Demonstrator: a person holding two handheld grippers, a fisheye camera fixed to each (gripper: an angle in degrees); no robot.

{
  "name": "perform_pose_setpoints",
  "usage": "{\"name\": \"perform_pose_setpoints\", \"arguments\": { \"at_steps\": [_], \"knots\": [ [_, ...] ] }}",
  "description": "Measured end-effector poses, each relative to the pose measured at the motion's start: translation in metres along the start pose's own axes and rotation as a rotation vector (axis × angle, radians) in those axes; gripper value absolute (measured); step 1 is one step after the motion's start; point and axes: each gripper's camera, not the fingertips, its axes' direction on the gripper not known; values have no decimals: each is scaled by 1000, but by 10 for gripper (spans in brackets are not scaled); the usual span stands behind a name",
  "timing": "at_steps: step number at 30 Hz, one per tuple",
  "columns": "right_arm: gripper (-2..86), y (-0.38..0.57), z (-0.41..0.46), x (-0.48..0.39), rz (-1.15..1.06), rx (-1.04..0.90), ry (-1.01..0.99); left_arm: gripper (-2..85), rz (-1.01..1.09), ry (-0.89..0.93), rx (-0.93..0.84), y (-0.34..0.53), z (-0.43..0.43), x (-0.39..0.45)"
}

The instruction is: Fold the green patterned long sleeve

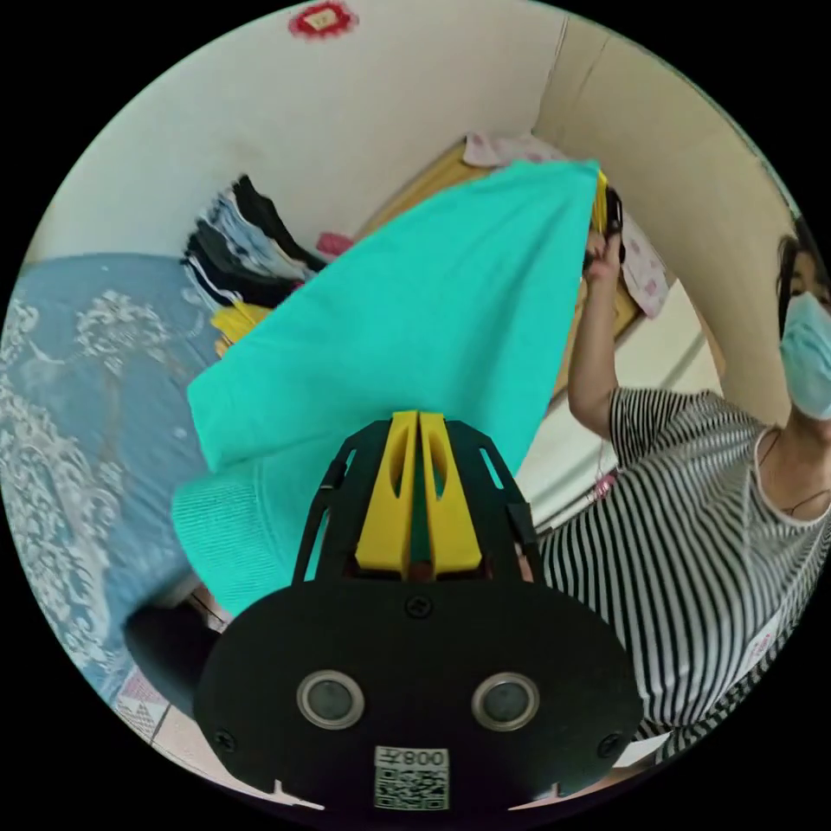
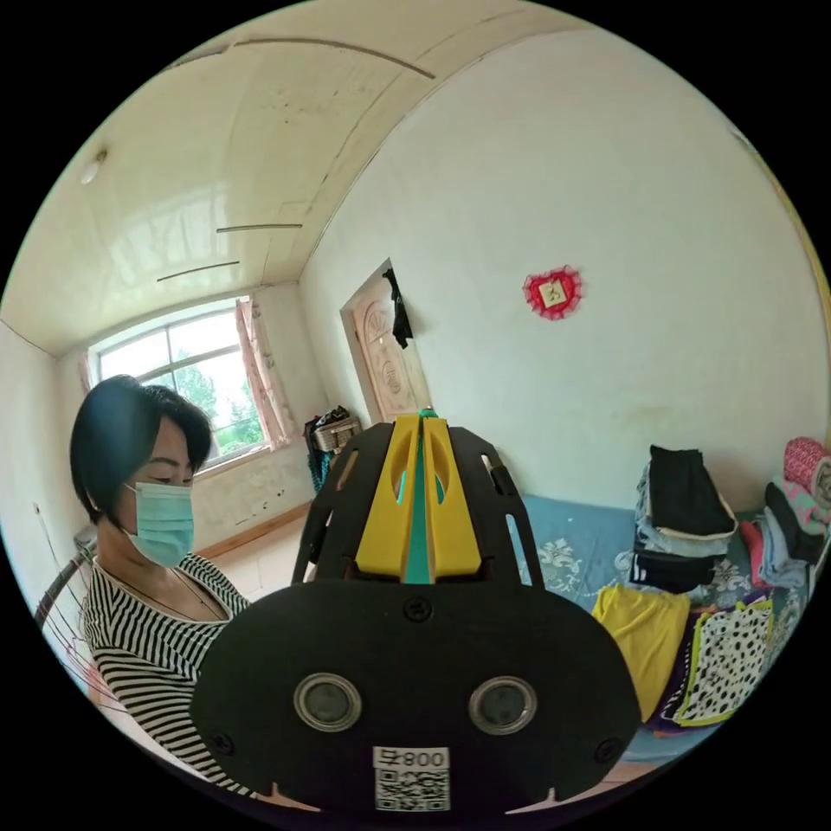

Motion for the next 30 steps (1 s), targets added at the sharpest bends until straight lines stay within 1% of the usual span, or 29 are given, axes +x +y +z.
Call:
{"name": "perform_pose_setpoints", "arguments": {
  "at_steps": [3, 5, 8, 10, 12, 14, 17, 19, 20, 22, 24, 25, 28, 30],
  "knots": [
    [2, 11, 25, 6, 17, -53, -17, 9, 10, 106, -106, 25, 32, 20],
    [2, 16, 33, 12, 32, -70, -36, 12, 30, 148, -121, 32, 34, 29],
    [1, 22, 34, 22, 57, -37, -100, 28, 54, 59, -70, 27, 12, 34],
    [1, 21, 32, 22, 52, -8, -136, 61, 31, -55, 30, 13, -13, 24],
    [2, 18, 34, 19, 34, -10, -143, 80, 26, -106, 94, -3, -22, 13],
    [2, 15, 41, 15, 18, -25, -131, 89, 45, -120, 84, -24, -12, 3],
    [2, 7, 57, 16, 8, -49, -120, 84, 77, -129, -33, -53, 30, -8],
    [2, 1, 68, 25, 21, -57, -118, 75, 79, -198, -64, -62, 48, -12],
    [2, 0, 70, 28, 24, -59, -115, 75, 74, -206, -60, -64, 49, -12],
    [2, -5, 78, 39, 41, -68, -109, 84, 83, -210, 16, -64, 38, -10],
    [2, -8, 85, 48, 51, -74, -105, 94, 95, -279, 64, -66, 29, -8],
    [2, -10, 91, 55, 57, -79, -105, 100, 97, -322, 67, -71, 27, -9],
    [2, -15, 107, 73, 78, -87, -118, 107, 121, -370, 80, -92, 27, -15],
    [2, -19, 116, 83, 91, -95, -120, 106, 152, -358, 27, -109, 40, -19]
  ]
}}
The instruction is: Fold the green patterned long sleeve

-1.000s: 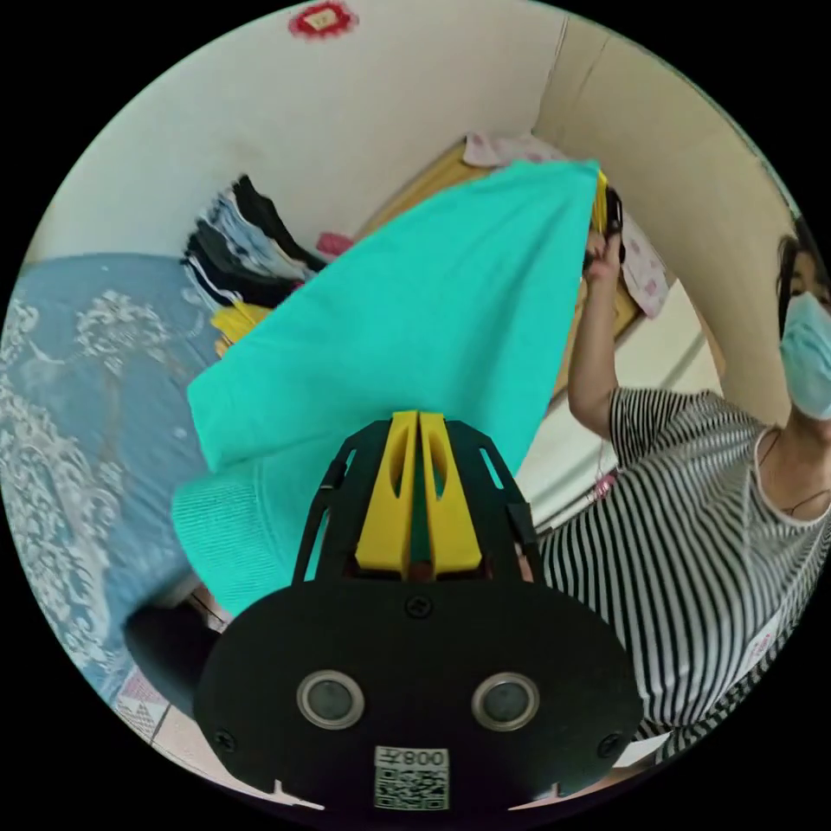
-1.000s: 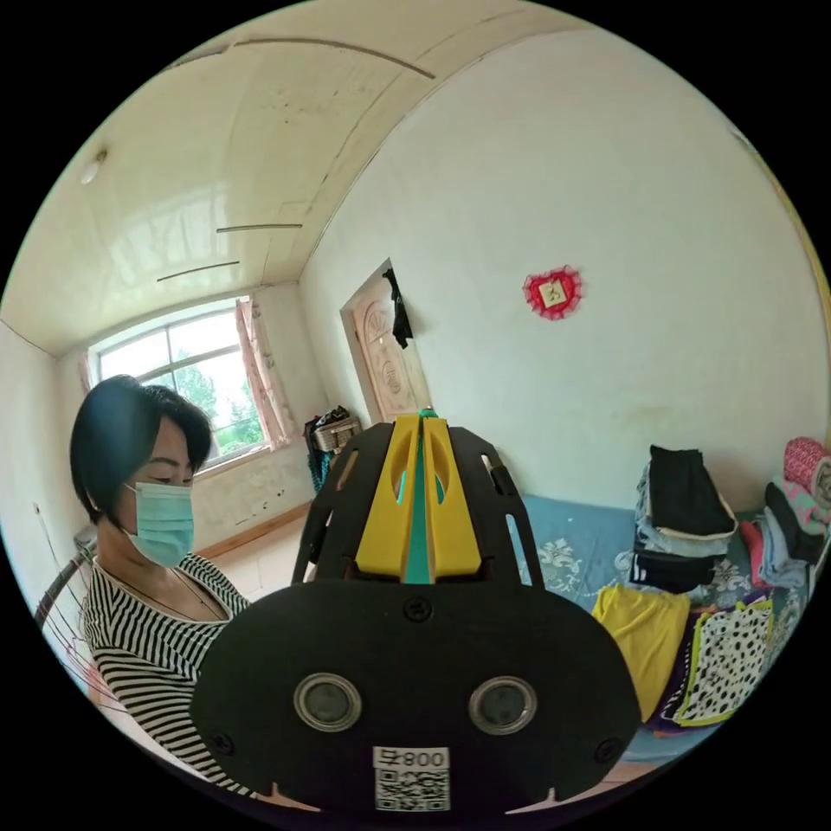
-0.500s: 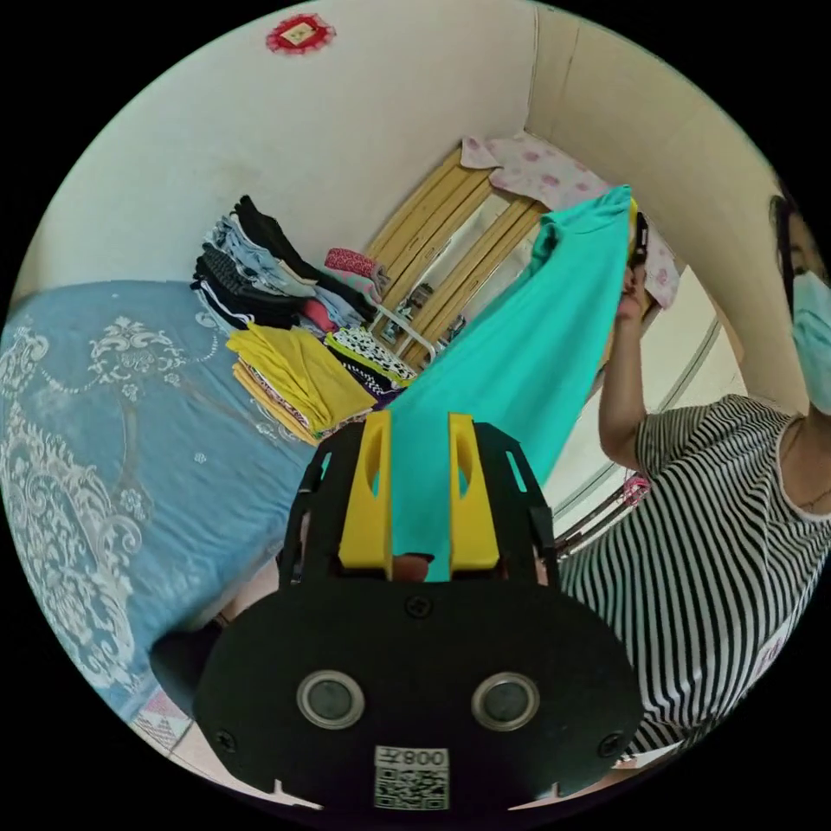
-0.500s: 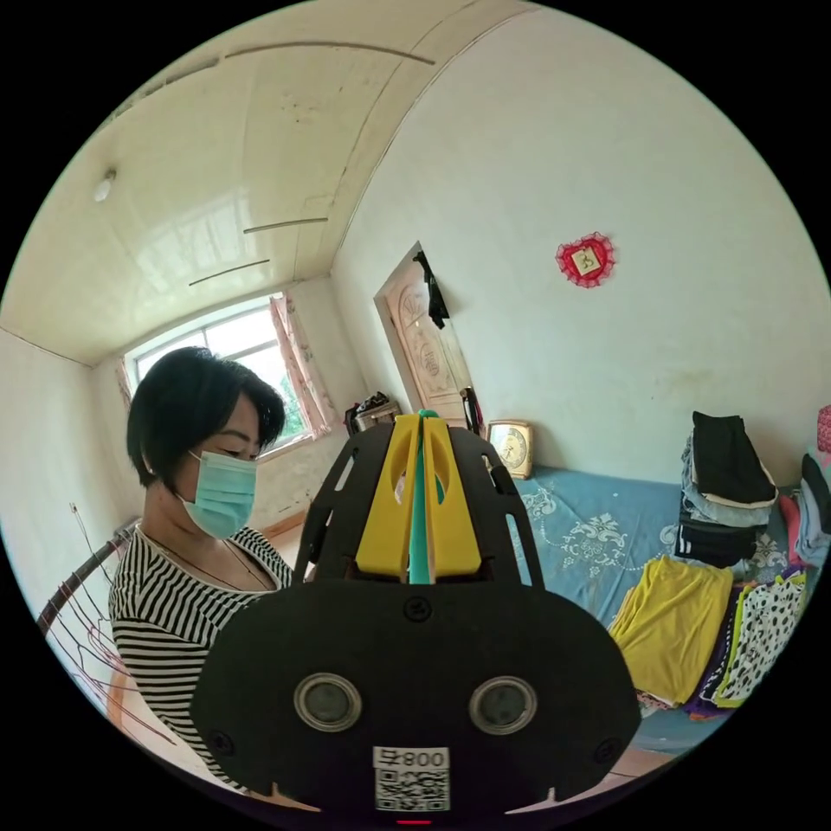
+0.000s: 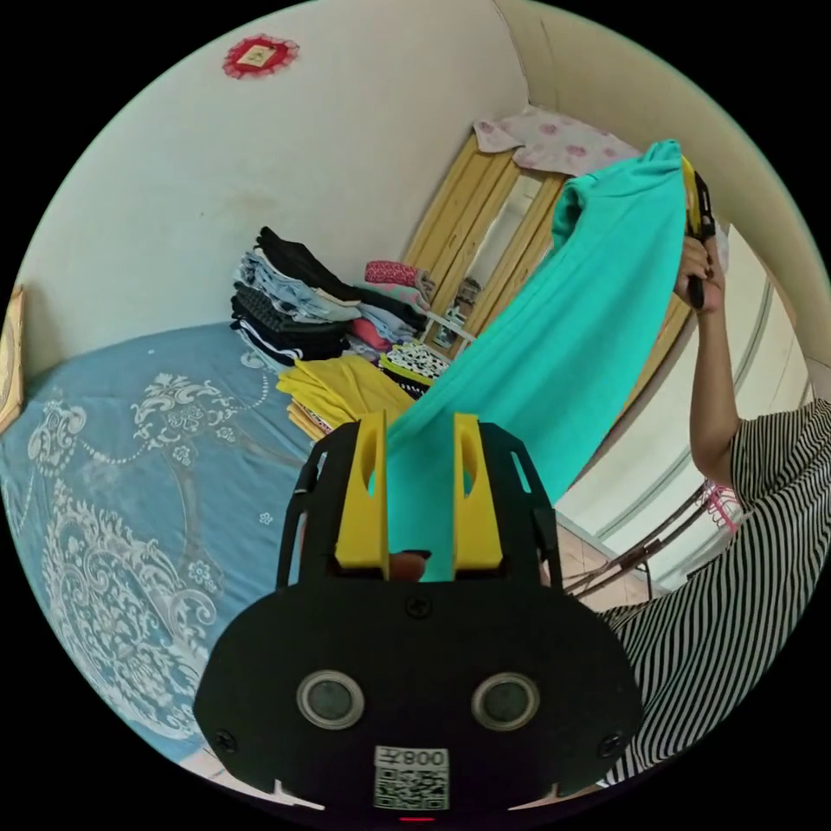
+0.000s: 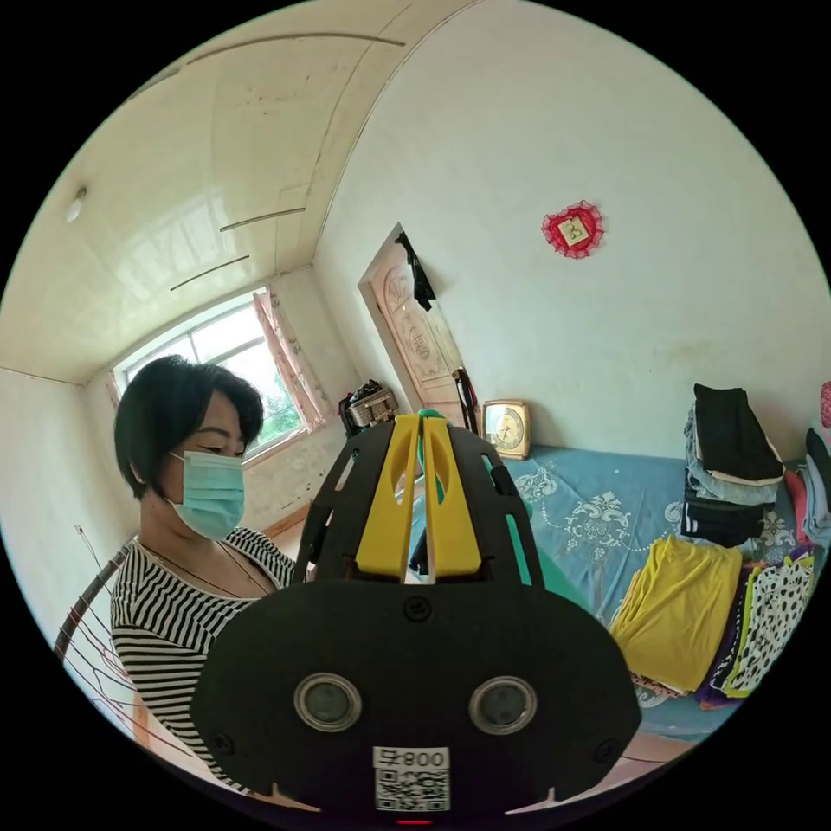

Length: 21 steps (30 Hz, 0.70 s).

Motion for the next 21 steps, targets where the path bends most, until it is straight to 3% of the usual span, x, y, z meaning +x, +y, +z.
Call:
{"name": "perform_pose_setpoints", "arguments": {
  "at_steps": [4, 8, 14, 18, 21],
  "knots": [
    [2, -14, 9, 25, 31, -15, 13, 33, 18, -8, -117, -26, 38, -1],
    [2, -21, 0, 50, 62, -2, 49, 15, -32, 22, -72, -20, 21, -12],
    [2, 0, -46, 82, 154, 61, 85, 8, 65, 367, -30, 18, -41, 14],
    [1, 47, -91, 86, 244, 116, 141, 10, 130, 647, -217, 49, -3, 68],
    [1, 91, -126, 90, 335, 156, 186, 16, 100, 743, -344, 68, 54, 96]
  ]
}}
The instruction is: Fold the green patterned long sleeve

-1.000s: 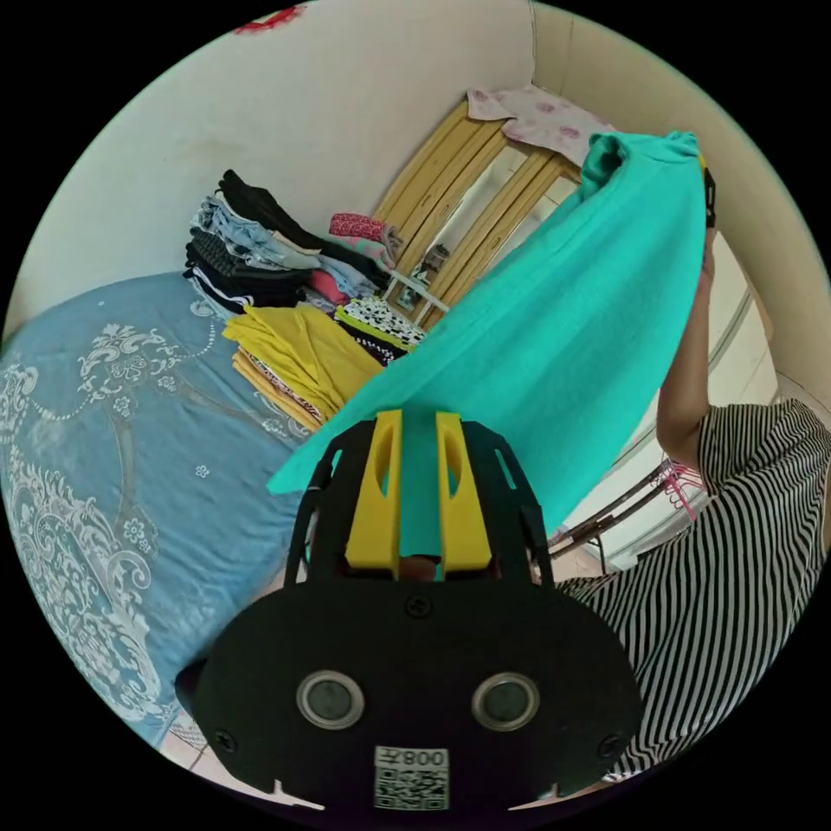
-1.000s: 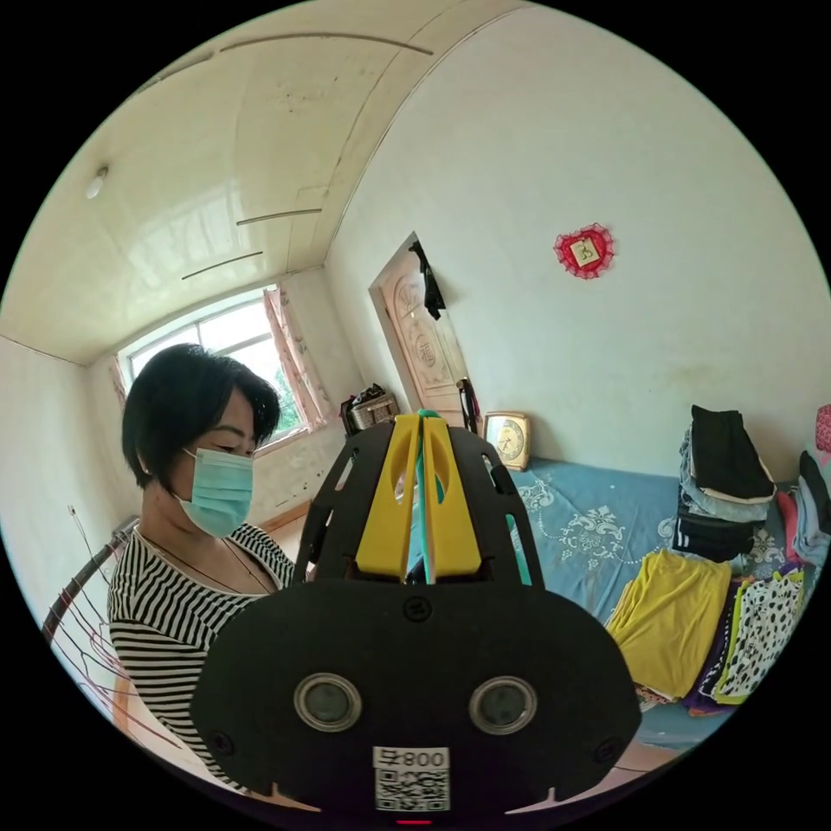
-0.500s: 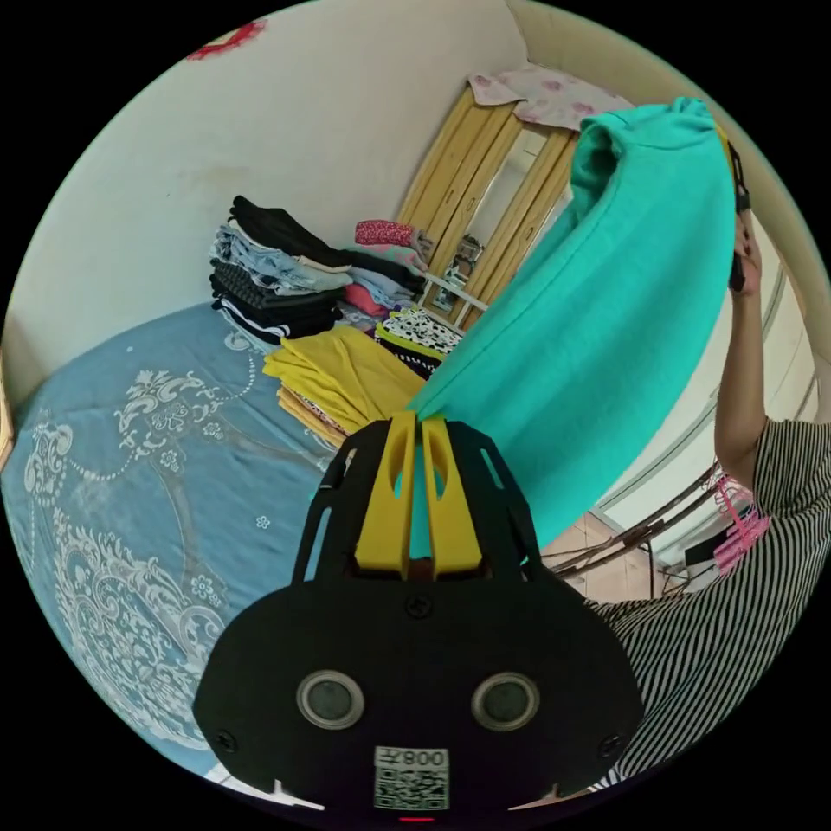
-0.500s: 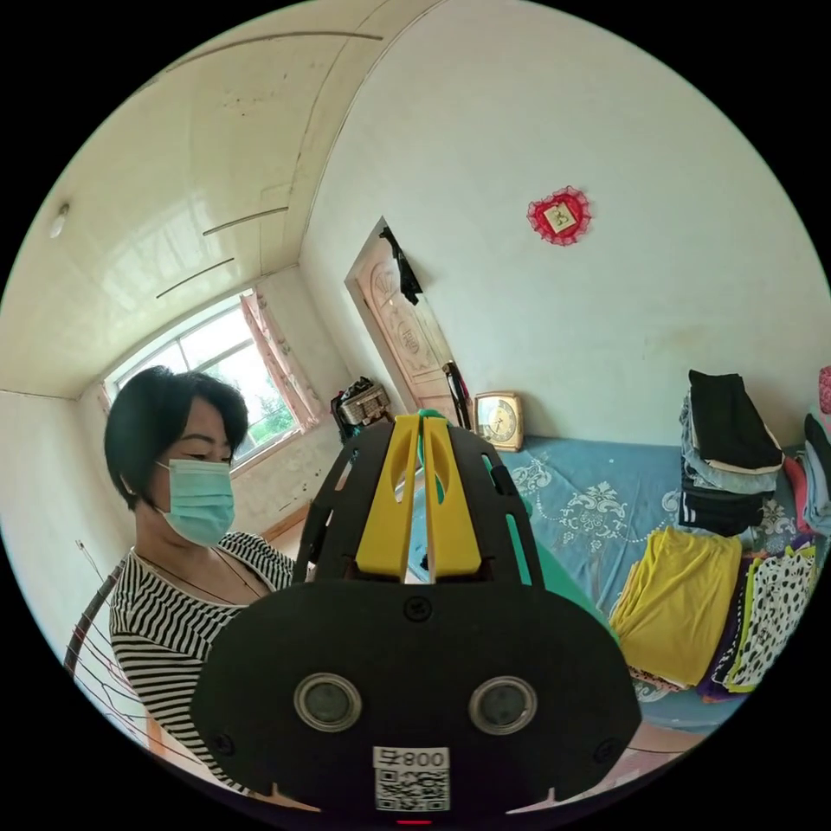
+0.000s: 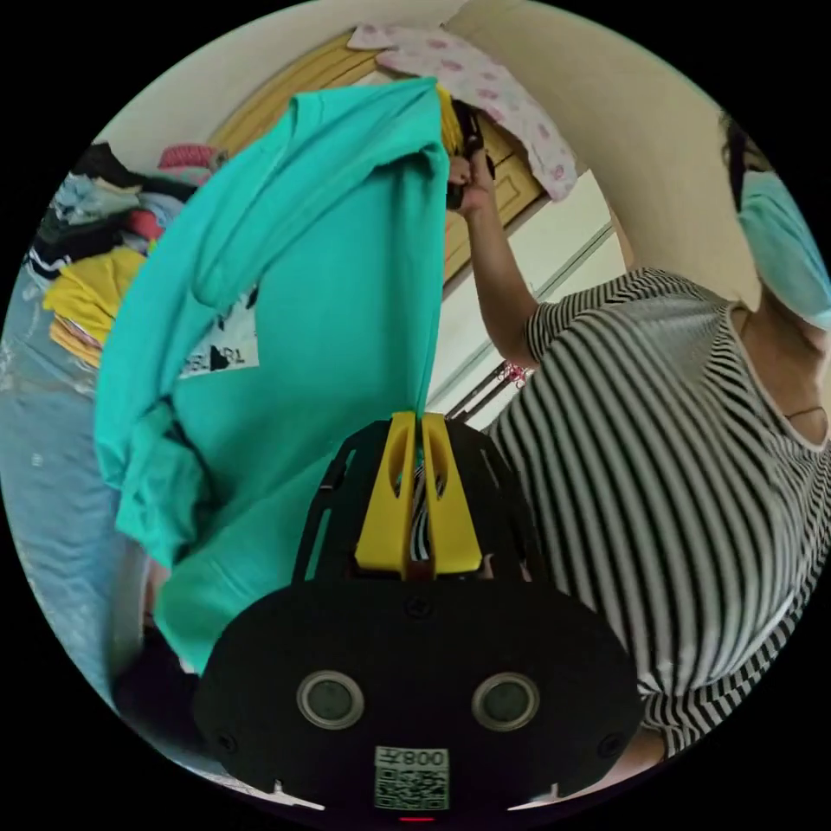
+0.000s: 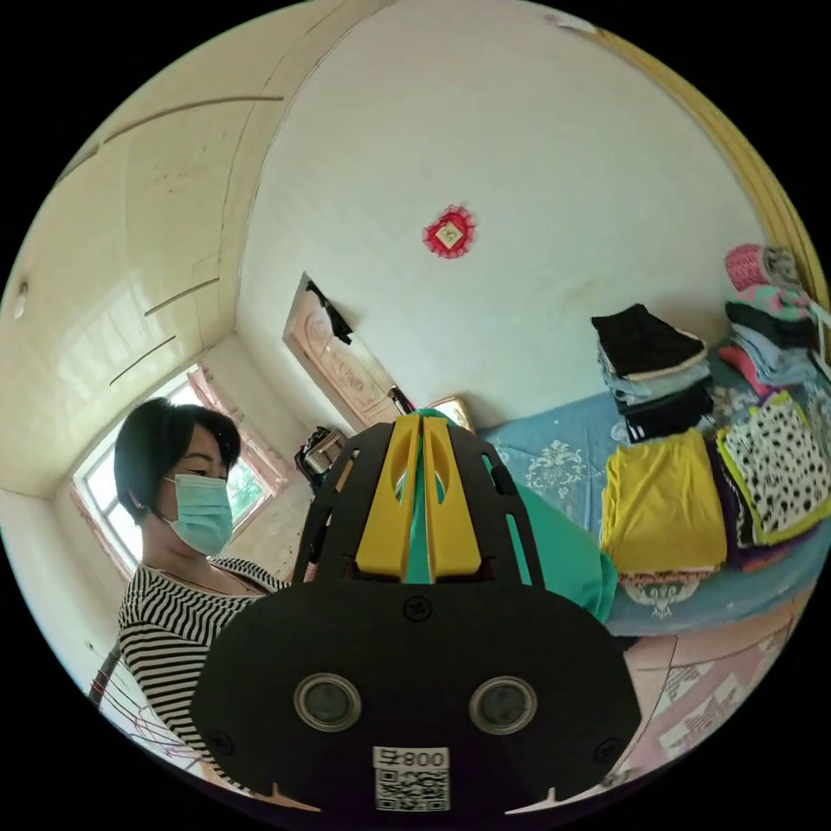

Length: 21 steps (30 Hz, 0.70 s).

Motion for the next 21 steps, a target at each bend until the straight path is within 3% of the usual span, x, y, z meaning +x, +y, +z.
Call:
{"name": "perform_pose_setpoints", "arguments": {
  "at_steps": [5, 9, 13, 21],
  "knots": [
    [1, 30, -57, 18, 75, 73, -11, 39, -53, 59, 71, -7, 6, -19],
    [1, 35, -84, 15, 52, 88, -14, 71, -157, -220, 159, -9, -23, -41],
    [1, 37, -98, 22, 61, 106, -60, 87, -248, -445, 91, -32, -3, -73],
    [3, 32, -119, 21, 65, 98, -73, 115, -343, -583, -142, -62, 86, -98]
  ]
}}
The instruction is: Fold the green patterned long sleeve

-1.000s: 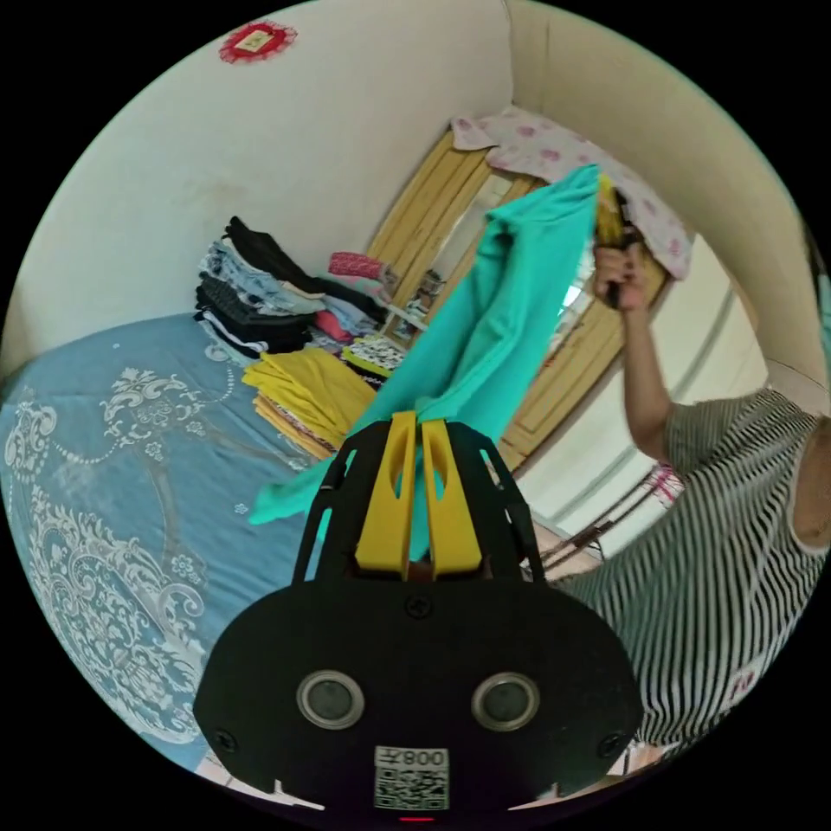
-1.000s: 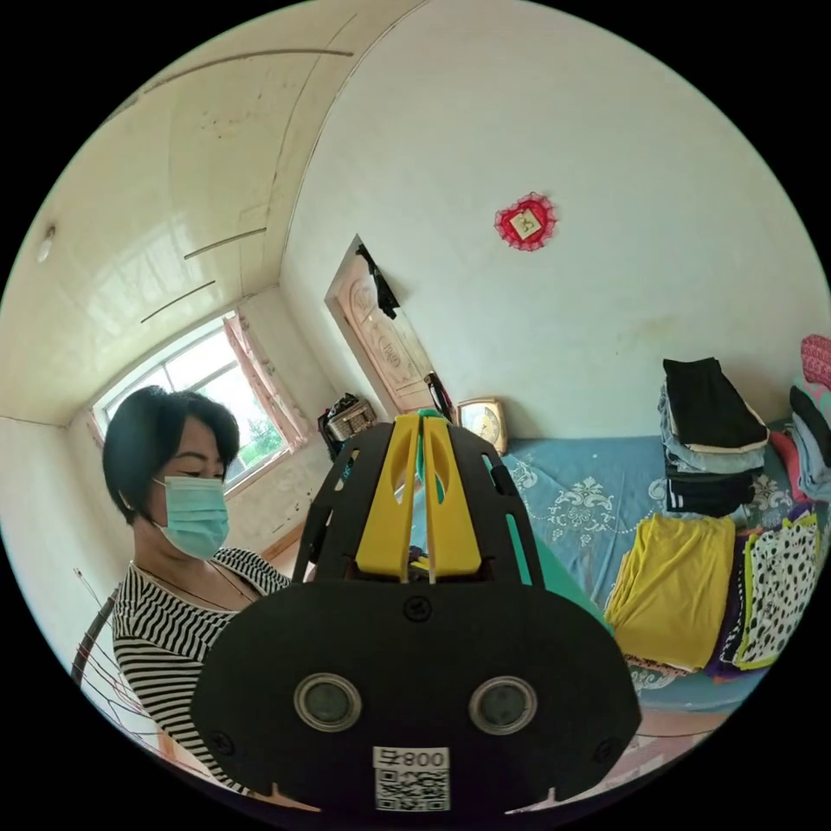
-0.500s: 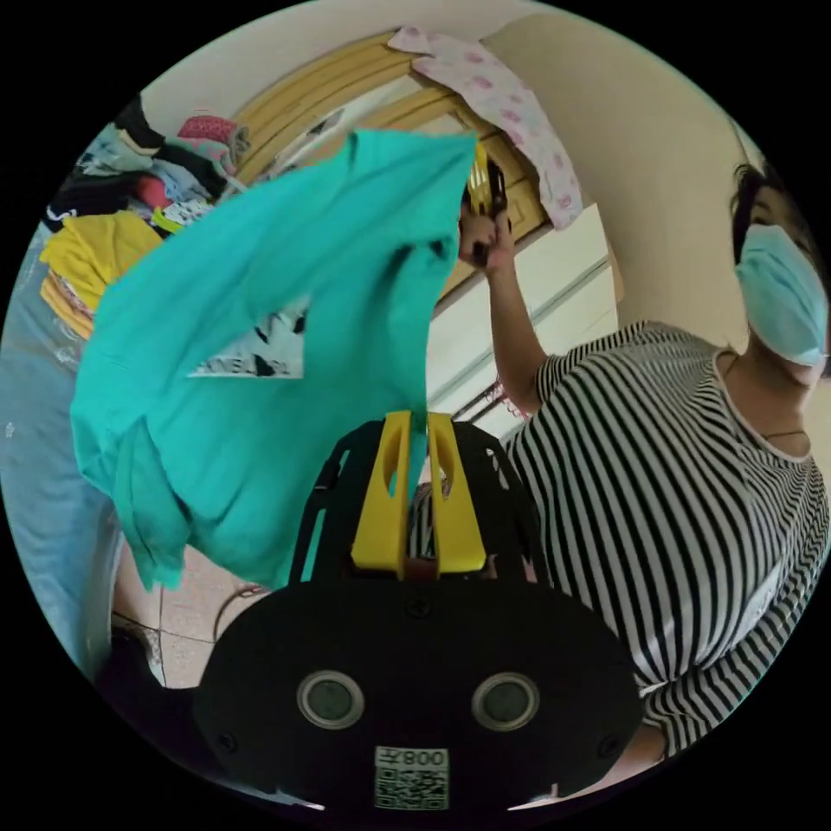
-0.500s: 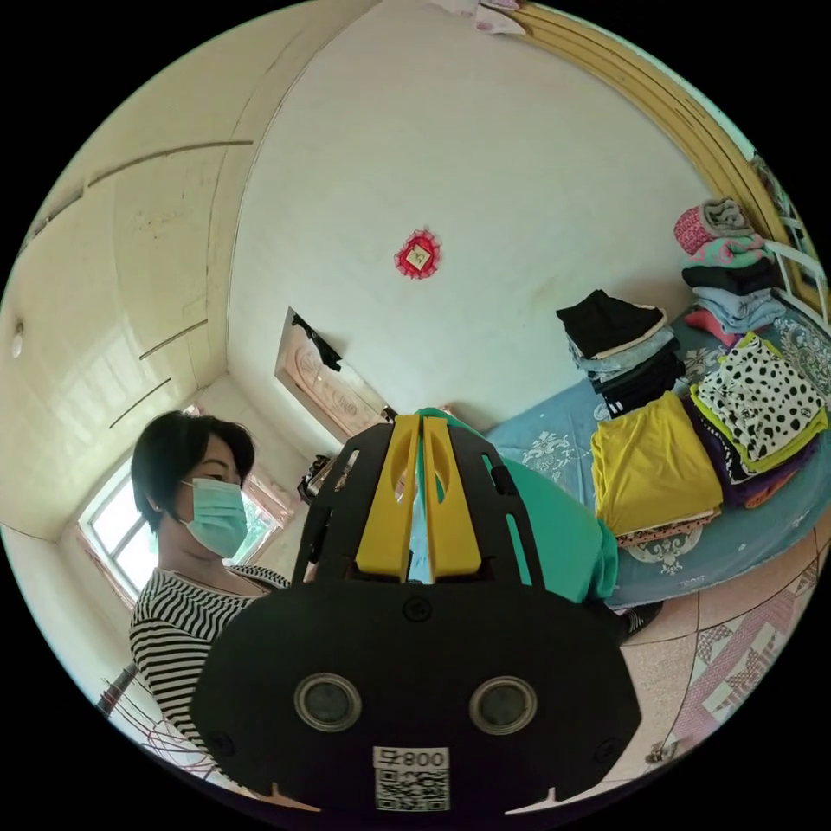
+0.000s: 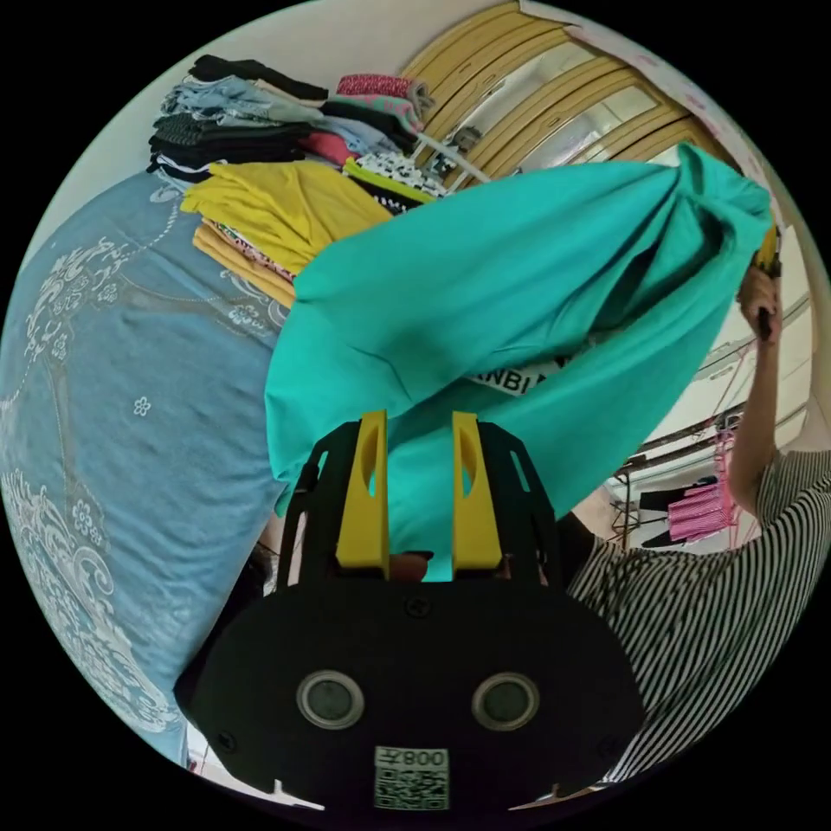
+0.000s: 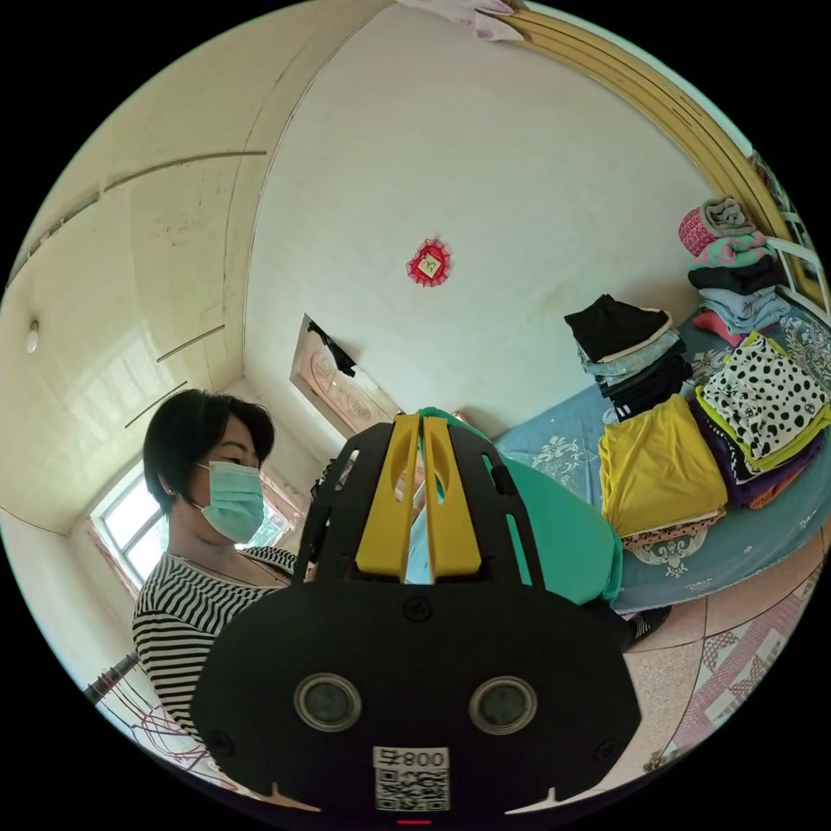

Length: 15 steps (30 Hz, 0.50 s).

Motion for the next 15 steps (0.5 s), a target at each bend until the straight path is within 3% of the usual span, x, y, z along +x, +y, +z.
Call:
{"name": "perform_pose_setpoints", "arguments": {
  "at_steps": [9, 15],
  "knots": [
    [3, -3, -11, -13, -7, -22, -28, 82, 49, -279, -77, -6, 38, 85],
    [2, -1, -23, -23, -6, -24, -37, 24, -3, -293, -49, 20, 28, 124]
  ]
}}
